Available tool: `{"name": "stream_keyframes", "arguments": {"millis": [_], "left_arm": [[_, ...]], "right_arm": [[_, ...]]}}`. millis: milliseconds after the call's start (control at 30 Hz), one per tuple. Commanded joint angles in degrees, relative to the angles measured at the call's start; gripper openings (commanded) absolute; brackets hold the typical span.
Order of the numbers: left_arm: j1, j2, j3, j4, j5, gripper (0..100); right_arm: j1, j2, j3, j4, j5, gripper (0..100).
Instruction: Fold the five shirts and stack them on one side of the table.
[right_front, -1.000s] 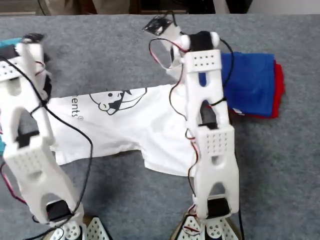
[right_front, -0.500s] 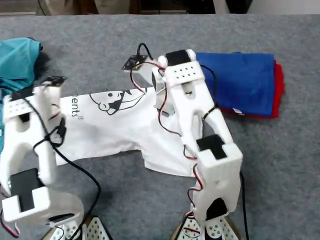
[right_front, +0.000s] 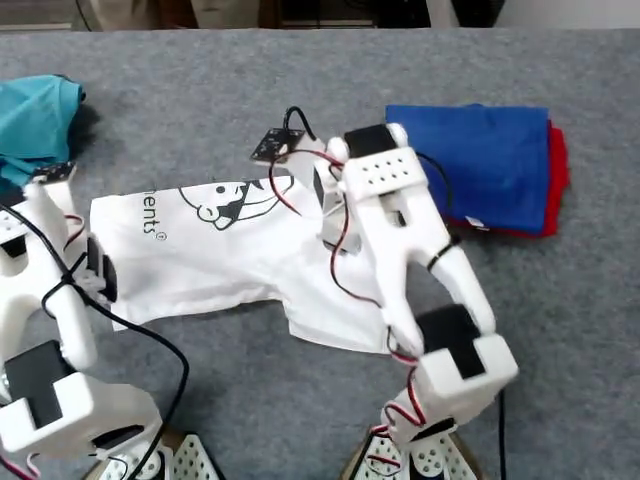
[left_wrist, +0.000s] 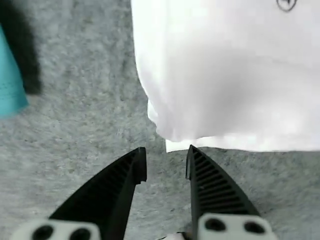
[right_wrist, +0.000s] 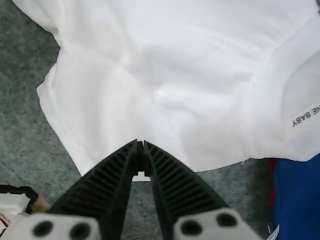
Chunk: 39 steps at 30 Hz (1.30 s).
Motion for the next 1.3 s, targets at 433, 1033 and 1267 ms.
{"name": "stream_keyframes", "arguments": {"millis": [433, 1033, 1267], "left_arm": [[-0.2, -2.2, 1.2, -3.0, 13.3, 14], [4.9, -2.1, 1.3, -3.2, 17.8, 2], [9.5, -2.2, 5.0, -3.2, 17.8, 2]], "right_arm": [[4.5, -8.7, 22.5, -31.8, 0.3, 0.2], [7.7, -8.4, 28.9, -47.7, -5.3, 0.2], [11.1, -8.5, 28.5, -48.0, -4.8, 0.2]]}}
